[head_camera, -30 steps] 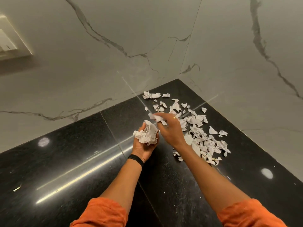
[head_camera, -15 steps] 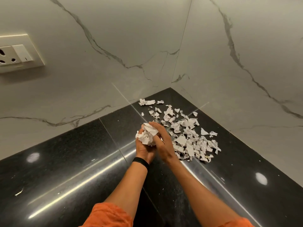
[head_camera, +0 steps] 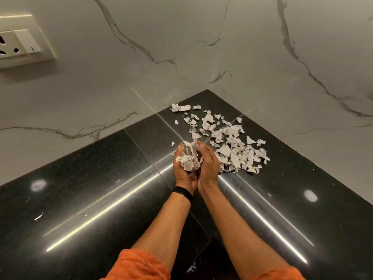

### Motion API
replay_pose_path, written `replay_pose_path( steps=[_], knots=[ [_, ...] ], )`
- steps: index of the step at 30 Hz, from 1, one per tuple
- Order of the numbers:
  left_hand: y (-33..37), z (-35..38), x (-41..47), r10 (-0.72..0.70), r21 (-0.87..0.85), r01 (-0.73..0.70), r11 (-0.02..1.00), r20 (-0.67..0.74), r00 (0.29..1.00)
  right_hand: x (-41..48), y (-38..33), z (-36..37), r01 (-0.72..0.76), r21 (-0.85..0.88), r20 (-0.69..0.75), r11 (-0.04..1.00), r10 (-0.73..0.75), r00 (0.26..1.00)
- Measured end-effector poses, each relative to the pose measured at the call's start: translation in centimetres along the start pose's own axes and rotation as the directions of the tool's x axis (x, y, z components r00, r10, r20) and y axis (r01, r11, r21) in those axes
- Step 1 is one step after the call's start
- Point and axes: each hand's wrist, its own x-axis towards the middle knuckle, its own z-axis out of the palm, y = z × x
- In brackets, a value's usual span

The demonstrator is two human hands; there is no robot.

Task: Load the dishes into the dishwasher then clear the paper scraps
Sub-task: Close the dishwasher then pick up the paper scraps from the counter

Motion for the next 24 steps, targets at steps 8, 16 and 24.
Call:
replay_pose_path(
  steps=[8,16,24],
  knots=[
    [-2.5,0.0,-6.9,0.087,0.035,-0.087,0.996,-0.010,0.996,-5.3,-0.4,-4.3,-0.056,0.114,0.054,0.992,0.050,0.997],
    [-10.3,-2.4,-18.5,0.200,0.032,-0.197,0.980,-0.172,0.965,-13.8,0.5,-14.4,-0.182,0.162,0.119,0.970,0.164,0.979],
    [-17.5,-10.3,-26.8,0.124,0.011,-0.128,0.992,-0.344,0.931,-22.0,5.6,-23.6,-0.367,0.219,0.031,0.904,0.370,0.929]
  ],
)
